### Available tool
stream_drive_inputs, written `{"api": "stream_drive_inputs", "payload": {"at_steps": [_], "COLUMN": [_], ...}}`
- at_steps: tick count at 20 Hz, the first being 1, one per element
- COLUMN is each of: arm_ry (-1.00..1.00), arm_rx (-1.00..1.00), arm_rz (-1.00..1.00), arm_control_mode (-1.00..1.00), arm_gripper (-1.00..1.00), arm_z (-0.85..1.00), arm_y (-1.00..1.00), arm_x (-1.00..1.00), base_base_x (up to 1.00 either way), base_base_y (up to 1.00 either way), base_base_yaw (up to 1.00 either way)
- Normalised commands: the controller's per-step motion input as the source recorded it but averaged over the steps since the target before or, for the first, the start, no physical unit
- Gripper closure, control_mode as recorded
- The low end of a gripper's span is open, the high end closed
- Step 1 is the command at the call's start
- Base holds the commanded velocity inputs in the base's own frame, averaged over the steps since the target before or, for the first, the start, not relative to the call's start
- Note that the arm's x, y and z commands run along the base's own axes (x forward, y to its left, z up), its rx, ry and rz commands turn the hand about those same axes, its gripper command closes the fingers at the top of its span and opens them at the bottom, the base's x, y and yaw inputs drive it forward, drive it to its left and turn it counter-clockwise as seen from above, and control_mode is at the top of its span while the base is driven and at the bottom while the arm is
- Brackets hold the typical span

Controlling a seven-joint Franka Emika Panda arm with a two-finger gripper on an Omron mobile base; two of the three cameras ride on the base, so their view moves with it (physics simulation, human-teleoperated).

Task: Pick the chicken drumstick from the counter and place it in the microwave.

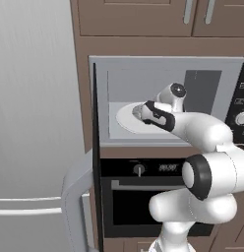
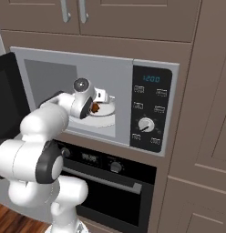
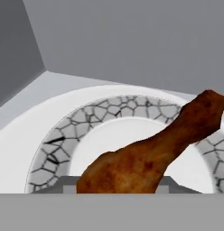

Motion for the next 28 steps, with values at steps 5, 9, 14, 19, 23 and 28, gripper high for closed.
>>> {"api": "stream_drive_inputs", "payload": {"at_steps": [5, 9, 14, 19, 23, 28], "arm_ry": [0.00, 0.00, 0.00, 0.00, 0.00, 0.00], "arm_rx": [0.00, 0.00, 0.00, 0.00, 0.00, 0.00], "arm_rz": [0.00, 0.00, 0.00, 0.00, 0.00, 0.00], "arm_control_mode": [-1.00, -1.00, -1.00, -1.00, -1.00, -1.00], "arm_gripper": [1.00, 1.00, 1.00, 1.00, 1.00, 1.00], "arm_z": [-0.13, -0.08, 0.00, -0.10, -0.35, -0.23], "arm_y": [0.00, 0.00, 0.00, 0.00, 0.00, -0.01], "arm_x": [0.07, 0.19, 0.28, 0.17, 0.08, 0.07], "base_base_x": [0.00, 0.00, 0.00, 0.00, 0.00, 0.00], "base_base_y": [0.00, 0.00, 0.00, 0.00, 0.00, 0.00], "base_base_yaw": [0.00, 0.00, 0.00, 0.00, 0.00, 0.00]}}
